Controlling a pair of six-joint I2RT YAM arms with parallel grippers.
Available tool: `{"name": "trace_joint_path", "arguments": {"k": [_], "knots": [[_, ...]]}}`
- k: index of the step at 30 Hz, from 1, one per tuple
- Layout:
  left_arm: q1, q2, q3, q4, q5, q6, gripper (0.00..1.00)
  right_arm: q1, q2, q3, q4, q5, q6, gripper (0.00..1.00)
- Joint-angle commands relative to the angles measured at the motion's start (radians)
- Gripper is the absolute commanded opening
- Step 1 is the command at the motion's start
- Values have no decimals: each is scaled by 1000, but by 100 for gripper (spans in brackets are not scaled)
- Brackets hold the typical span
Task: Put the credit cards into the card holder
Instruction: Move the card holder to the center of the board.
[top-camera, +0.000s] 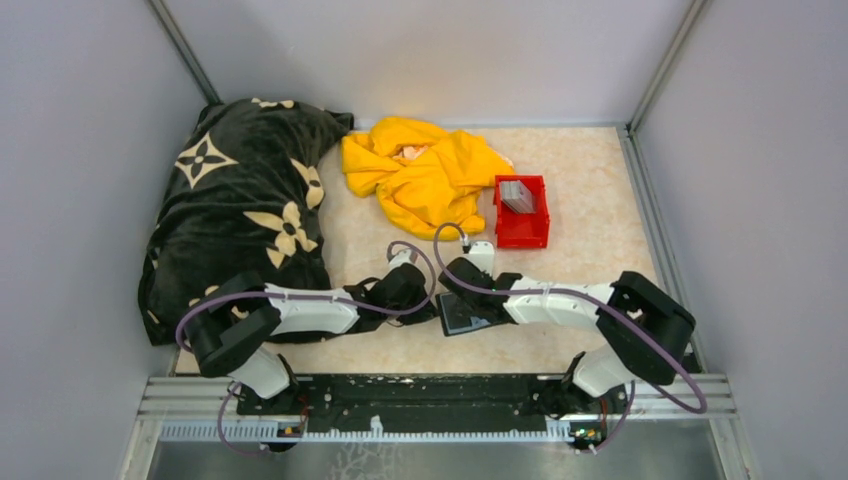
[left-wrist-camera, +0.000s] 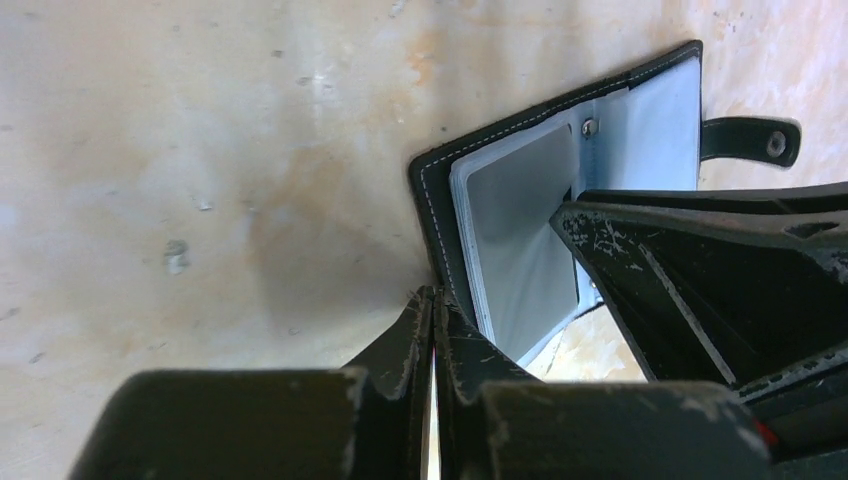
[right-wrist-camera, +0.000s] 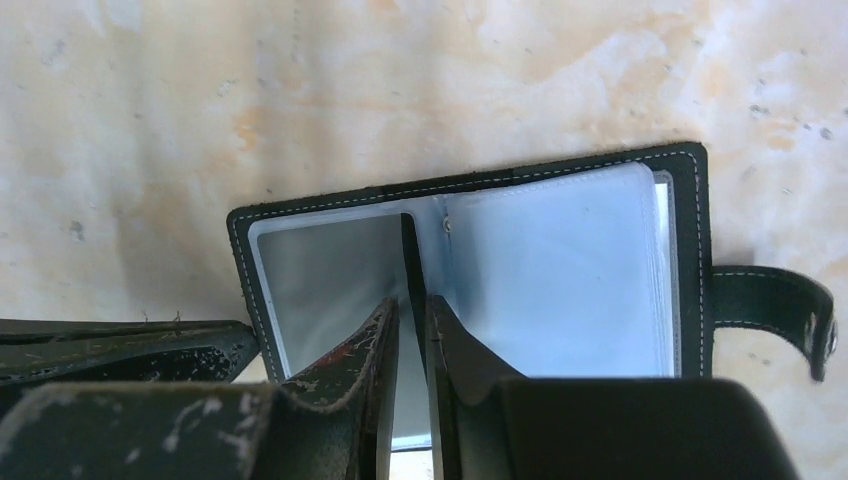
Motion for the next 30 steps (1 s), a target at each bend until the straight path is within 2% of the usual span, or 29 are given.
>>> {"name": "trace_joint_path", "arguments": {"k": [1,11,20,27,30], "knots": [[60,23,-91,-280,-20,32,7,8,91,42,155,-94,4,15],[128,-236,-80,-459,-144,62,7,5,188,110,249,-142,-9,15],[132,-337,-54,-536,-169,29,8,5,312,274,268,-164,-60,16],[133,-360,-6,-568,-195,42,8,5,264,307,243,-158,-119,33],[135,-354,25,-580,-204,59,9,5,232,316,233,-158,-143,37]]}}
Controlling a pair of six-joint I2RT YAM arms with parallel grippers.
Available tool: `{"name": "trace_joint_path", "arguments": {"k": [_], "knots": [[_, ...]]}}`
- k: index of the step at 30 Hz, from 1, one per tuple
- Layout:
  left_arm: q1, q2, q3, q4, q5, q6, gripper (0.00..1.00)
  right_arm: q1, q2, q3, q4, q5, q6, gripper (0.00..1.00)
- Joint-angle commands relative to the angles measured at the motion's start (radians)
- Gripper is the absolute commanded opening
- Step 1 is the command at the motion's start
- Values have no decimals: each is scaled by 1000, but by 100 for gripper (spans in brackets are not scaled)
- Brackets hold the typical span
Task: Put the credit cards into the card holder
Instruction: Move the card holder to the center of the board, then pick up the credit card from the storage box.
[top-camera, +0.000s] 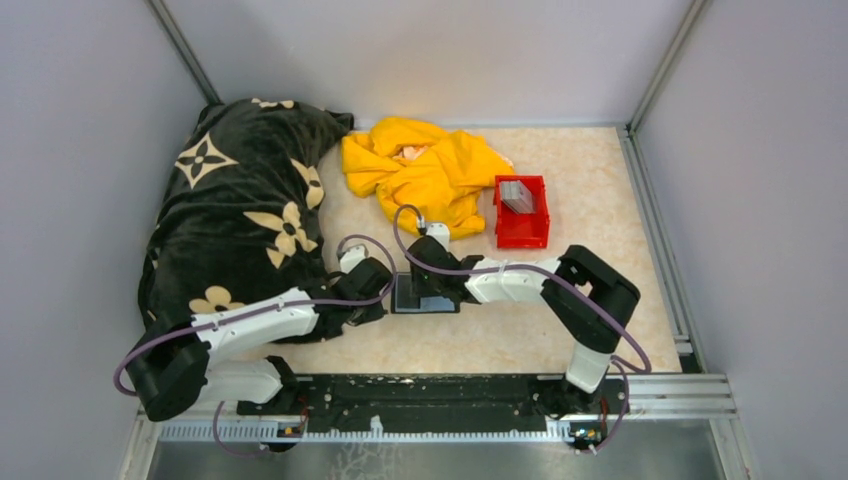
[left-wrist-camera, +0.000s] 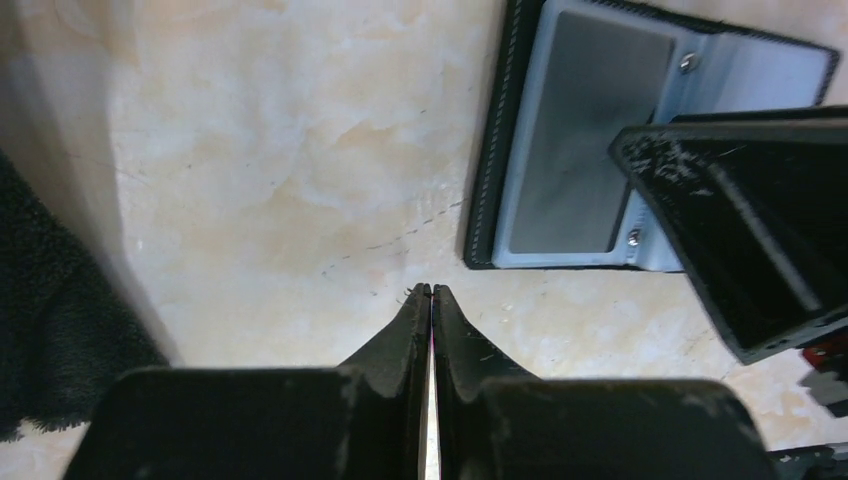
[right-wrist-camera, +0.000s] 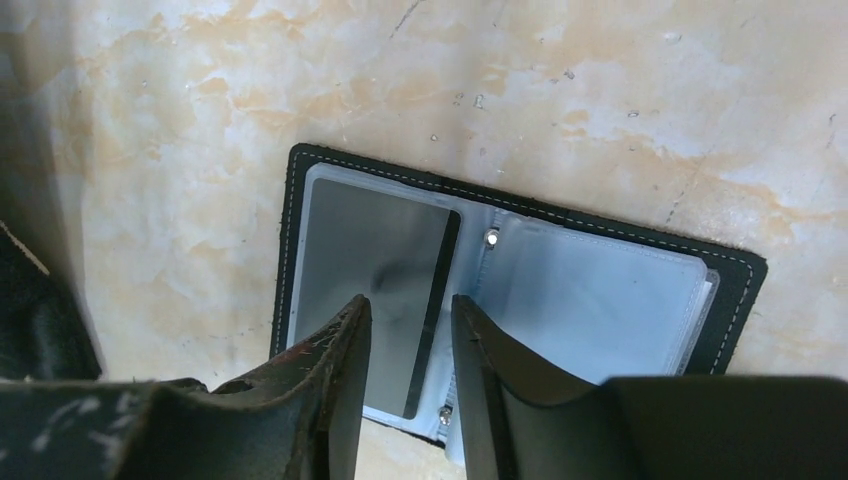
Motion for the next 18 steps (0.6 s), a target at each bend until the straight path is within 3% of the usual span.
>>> {"name": "trace_joint_path", "arguments": {"k": [1,8,11,15,18], "knots": [[6,-8,68,-33,-35,32,9,7,-75,57,-10,4,-63,38],[8,-14,96,1,-20,69,16,7,-168,102,-81,49,-124,41],[11,-29,99,40,-12,93,37,-1,-222,131,-134,108,-159,47],[33,-35,120,108,11,153,74,-75,-297,143,-177,135,-192,51],[63,-1,156,136,66,214,89,-171,-349,132,-183,112,-210,51]]}}
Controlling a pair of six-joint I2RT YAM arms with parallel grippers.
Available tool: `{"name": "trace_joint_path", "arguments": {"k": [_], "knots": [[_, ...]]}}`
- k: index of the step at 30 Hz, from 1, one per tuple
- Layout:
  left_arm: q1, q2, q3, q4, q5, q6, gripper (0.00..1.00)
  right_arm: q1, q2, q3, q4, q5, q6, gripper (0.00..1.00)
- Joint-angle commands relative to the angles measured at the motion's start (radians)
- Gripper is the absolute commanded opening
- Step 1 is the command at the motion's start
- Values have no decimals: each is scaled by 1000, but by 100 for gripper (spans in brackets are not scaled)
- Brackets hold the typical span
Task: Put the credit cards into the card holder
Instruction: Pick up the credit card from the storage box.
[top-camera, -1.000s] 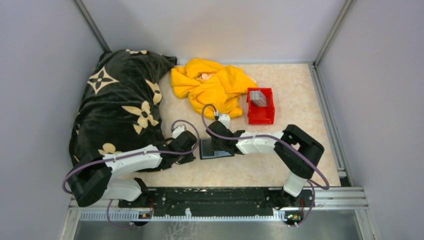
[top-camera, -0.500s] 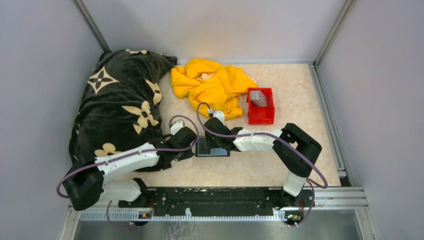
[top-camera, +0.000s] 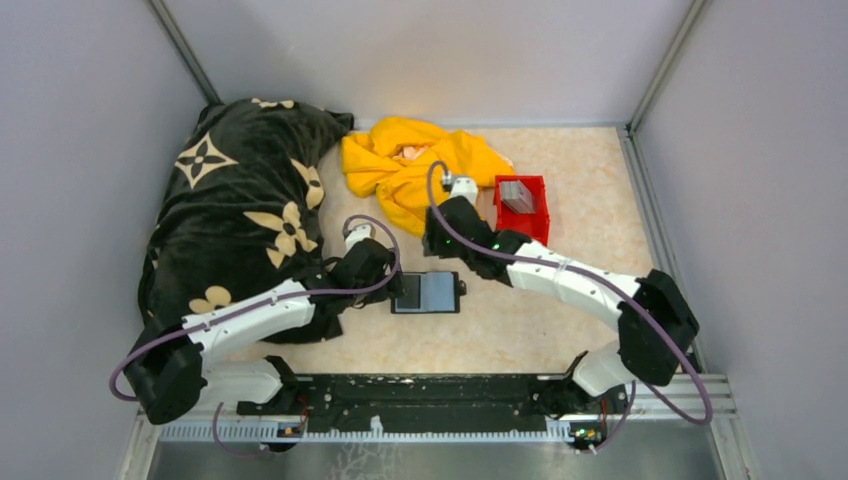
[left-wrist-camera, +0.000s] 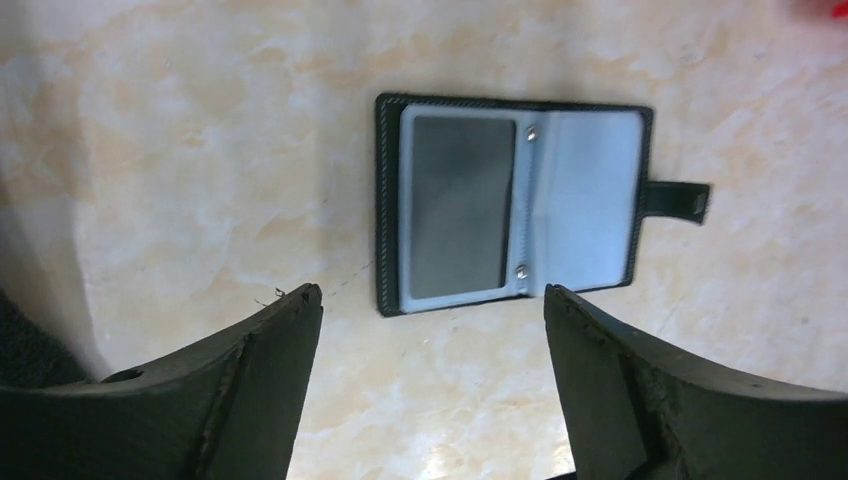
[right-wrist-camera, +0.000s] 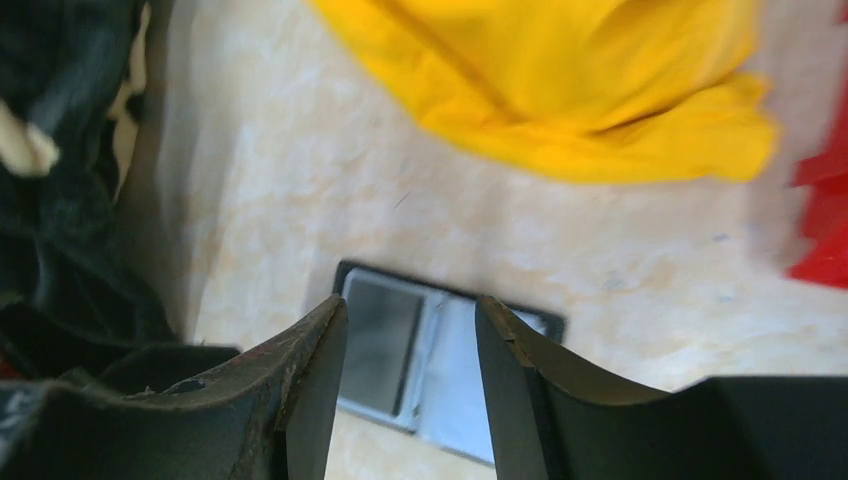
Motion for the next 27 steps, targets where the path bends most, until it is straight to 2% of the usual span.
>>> {"name": "trace_joint_path", "arguments": {"k": [1,5,7,12,18,24,27], "knots": [[44,36,83,82,82,115,91,-136,-97,31,-29,24,-60,51],[80,127,165,36,130,129,99,-240,-111,47,-50,33,-90,56],[101,131,161,62,172,114,99,-291,-94,73,-80,32,-101,60],[174,100,126,123,240,102,98,-421,-19,154,-145,-17,-115,61],[214,60,101,134,245,101,83,-495,31,183,-146,-35,-141,59],[232,47,88,125,248,89,84,-558,80,212,-135,-65,-182,58],[237,42,83,135,253,90,91,-587,112,228,-128,-80,-196,58]]}}
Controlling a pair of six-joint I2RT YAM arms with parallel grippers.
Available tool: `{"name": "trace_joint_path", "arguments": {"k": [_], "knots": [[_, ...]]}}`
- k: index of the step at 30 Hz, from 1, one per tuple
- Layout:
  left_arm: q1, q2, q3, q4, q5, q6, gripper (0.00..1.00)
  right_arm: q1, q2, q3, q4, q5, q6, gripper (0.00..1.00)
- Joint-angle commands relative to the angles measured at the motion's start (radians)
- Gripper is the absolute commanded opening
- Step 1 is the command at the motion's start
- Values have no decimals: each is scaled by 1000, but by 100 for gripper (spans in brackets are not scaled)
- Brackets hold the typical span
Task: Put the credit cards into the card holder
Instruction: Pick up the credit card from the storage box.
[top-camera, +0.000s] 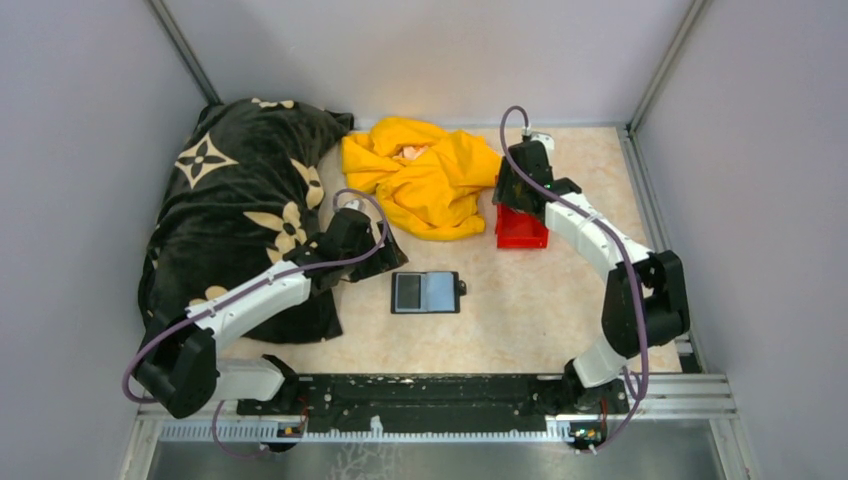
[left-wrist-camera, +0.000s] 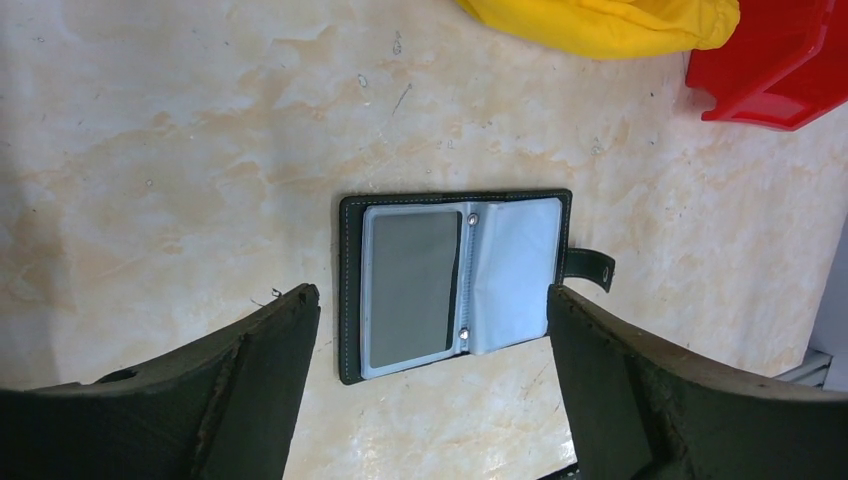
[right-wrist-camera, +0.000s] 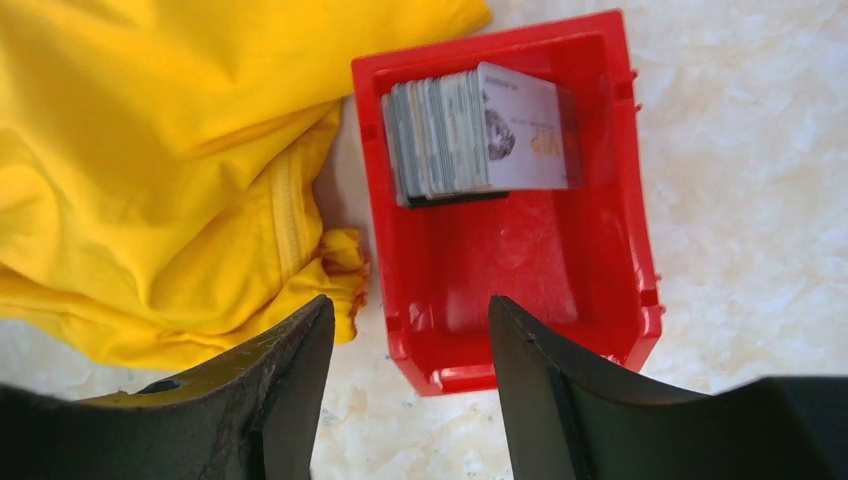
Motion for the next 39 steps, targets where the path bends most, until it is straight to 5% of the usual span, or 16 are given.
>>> {"name": "trace_joint_path", "arguments": {"k": [1,39], "knots": [[13,-27,-12,35,23,3,98,-48,35,76,35,-31,-43,58],[39,29,-37,112,71,22,89,-207,321,145,167,-249,-28,51]]}}
